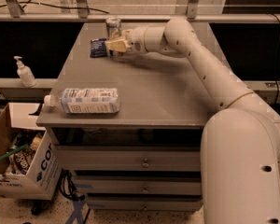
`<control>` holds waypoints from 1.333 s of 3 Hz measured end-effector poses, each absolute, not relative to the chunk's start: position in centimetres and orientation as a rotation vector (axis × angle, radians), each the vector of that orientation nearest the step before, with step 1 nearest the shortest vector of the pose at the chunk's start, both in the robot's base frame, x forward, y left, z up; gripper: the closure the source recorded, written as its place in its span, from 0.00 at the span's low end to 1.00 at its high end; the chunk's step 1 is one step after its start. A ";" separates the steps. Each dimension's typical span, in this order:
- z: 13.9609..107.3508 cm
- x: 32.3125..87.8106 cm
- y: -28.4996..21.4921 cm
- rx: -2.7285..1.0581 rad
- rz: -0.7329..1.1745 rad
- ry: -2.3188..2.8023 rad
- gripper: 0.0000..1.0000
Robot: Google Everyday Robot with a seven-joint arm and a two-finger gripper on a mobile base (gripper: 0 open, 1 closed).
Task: Move redbull can near rxbar blueberry
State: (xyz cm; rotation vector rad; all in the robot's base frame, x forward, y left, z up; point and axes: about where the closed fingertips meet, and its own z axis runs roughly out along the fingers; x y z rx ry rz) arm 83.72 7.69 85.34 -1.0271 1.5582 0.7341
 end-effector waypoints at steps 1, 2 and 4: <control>85.4 83.7 7.7 -1.027 0.734 1.558 0.37; 85.4 83.7 7.7 -1.027 0.734 1.558 0.13; 86.4 84.0 6.5 -0.999 0.741 1.551 0.00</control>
Offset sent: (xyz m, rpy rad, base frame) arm 0.0002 -0.0145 0.0049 0.0284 0.0173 -0.0299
